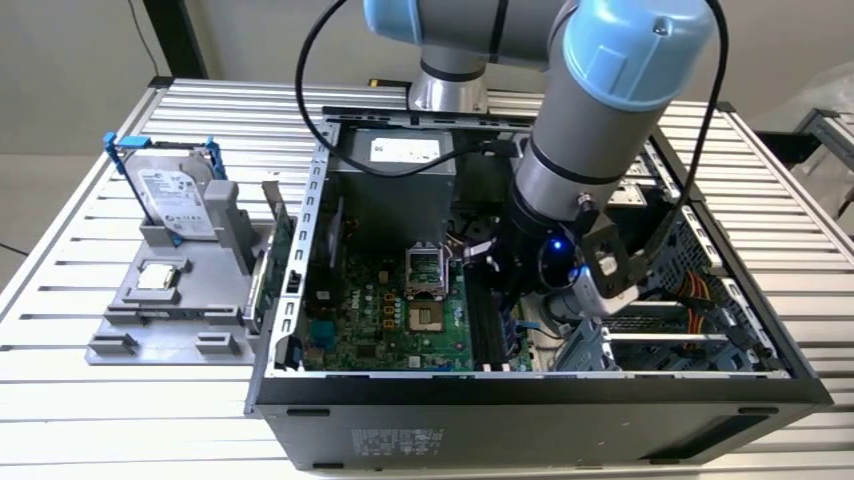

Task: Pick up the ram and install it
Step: 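Insert the ram into the slot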

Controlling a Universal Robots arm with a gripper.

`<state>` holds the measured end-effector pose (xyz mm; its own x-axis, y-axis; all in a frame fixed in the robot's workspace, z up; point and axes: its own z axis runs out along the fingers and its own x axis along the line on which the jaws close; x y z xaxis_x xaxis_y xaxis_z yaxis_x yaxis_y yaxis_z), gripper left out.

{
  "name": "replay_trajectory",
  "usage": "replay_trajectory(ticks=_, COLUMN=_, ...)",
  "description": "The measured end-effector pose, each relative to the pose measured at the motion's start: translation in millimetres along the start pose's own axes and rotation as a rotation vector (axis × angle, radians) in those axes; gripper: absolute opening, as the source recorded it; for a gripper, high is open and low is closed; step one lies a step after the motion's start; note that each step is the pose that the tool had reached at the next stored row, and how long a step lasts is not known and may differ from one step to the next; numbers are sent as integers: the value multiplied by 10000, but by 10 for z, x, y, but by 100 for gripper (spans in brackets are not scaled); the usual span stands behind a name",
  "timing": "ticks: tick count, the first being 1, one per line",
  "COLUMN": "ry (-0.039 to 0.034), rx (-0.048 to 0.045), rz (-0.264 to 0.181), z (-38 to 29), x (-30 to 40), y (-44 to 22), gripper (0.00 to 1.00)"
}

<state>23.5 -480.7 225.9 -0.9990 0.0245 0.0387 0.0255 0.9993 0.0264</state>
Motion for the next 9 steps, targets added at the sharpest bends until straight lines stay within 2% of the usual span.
replay_trajectory(ticks=6, ry=-2, rx=67, rz=0, z=26, x=10, y=5, gripper=0)
replay_trajectory(ticks=9, ry=-2, rx=72, rz=0, z=40, x=12, y=18, gripper=0)
